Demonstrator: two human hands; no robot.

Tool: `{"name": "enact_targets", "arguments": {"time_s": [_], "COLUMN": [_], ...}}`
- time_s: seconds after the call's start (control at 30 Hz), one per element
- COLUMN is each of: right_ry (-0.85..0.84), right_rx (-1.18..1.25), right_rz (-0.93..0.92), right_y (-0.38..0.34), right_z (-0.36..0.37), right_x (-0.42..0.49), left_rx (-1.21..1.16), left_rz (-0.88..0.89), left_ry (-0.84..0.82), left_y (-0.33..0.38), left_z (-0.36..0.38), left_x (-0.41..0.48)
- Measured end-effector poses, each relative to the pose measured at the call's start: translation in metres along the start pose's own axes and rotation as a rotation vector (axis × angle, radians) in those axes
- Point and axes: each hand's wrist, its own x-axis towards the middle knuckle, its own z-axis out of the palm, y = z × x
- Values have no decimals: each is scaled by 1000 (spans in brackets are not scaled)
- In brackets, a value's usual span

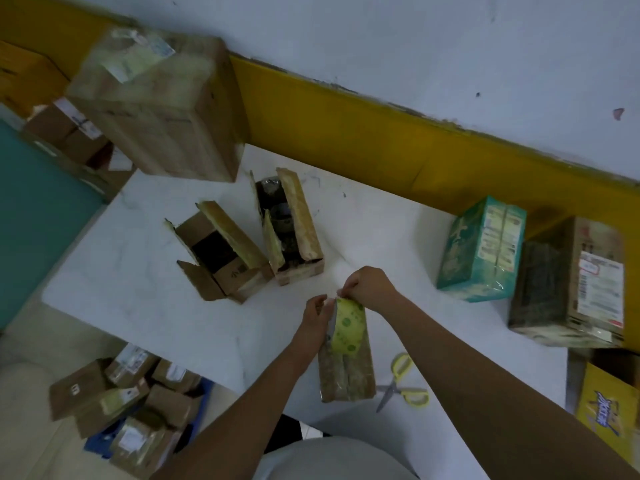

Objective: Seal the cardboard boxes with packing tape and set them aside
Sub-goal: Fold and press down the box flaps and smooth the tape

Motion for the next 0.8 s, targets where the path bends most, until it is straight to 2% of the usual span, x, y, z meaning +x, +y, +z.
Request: {"name": "enact_targets", "arguments": {"time_s": [0.13,0.37,0.47,0.53,0.6,0.67,0.7,0.73,0.8], "right_ry": [-70,-258,-324,-396,-451,-403,-324,-205,88], "right_rx": [-88,-294,-253,-255,-288,-312,-305,-246,64], "right_rz": [-44,97,196,206,164,144,153,163,187], "right_y": [-4,-12,-11,-12,-14,-9,-5,-2,2], "right_z": [-5,0,6,2,-4,-2,2,4,3], "right_x": [5,25,35,34,30,27,28,27,15], "left_rx": [-93,133,234,349,360,364,283,254,157], "left_rz": [23,139,200,233,230,240,222,255,176], "left_ry": [-32,-16,-33,-42,-62,-54,-58,-61,30], "left_y": [-8,-13,-17,-18,-19,-14,-10,-8,-12], "left_z": [0,-5,-10,-14,-14,-12,-11,-11,-10], "left_x": [4,4,3,3,3,-2,-4,-6,-1]}}
